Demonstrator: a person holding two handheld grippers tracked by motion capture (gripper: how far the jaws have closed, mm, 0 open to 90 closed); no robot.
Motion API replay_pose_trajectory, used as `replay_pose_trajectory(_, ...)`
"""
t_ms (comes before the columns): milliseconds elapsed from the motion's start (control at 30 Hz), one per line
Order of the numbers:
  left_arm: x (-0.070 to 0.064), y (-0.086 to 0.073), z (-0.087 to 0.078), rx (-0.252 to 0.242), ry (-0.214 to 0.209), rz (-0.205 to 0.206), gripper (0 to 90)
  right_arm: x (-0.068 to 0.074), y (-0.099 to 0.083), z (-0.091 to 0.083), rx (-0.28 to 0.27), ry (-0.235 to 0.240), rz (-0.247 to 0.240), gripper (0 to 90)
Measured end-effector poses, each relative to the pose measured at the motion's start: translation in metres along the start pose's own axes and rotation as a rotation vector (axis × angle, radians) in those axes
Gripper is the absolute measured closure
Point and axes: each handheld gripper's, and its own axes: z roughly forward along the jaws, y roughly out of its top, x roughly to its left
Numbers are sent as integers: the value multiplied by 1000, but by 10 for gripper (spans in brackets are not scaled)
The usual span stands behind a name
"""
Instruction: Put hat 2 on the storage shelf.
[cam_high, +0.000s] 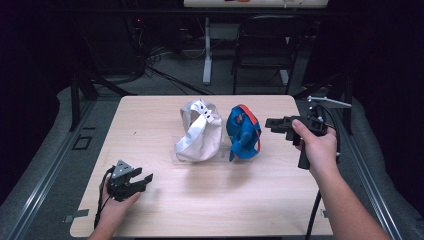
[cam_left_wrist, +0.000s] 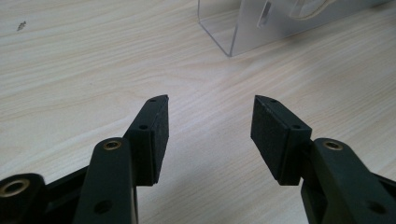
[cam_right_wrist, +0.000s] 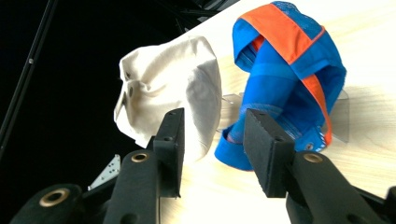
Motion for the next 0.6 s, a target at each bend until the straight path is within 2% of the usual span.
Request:
replay_pose_trajectory(33,0,0,1,0,0,1,473,0,-3,0,-11,-1,5,579)
replay_pose_trajectory(233,0,2,3,-3,-13,-4,474,-12,-26,-10,-11,6,-40,561)
replay_pose_trajectory(300,0,3,4,-1,-16,-6,475,-16,-35,-13,-12,-23,-79,552)
replay_pose_trajectory(333,0,3,4,-1,-16,-3,476,-17,-40,-14,-26,-30,-82,552)
replay_pose_trajectory(367,-1,3,5,0,-15,-6,476,-19,-44,-16,-17,-32,-103,549)
replay_pose_trajectory(600,0,3,5,8,-14,0,477,-40,-77,-17,-26,-31,-126,546)
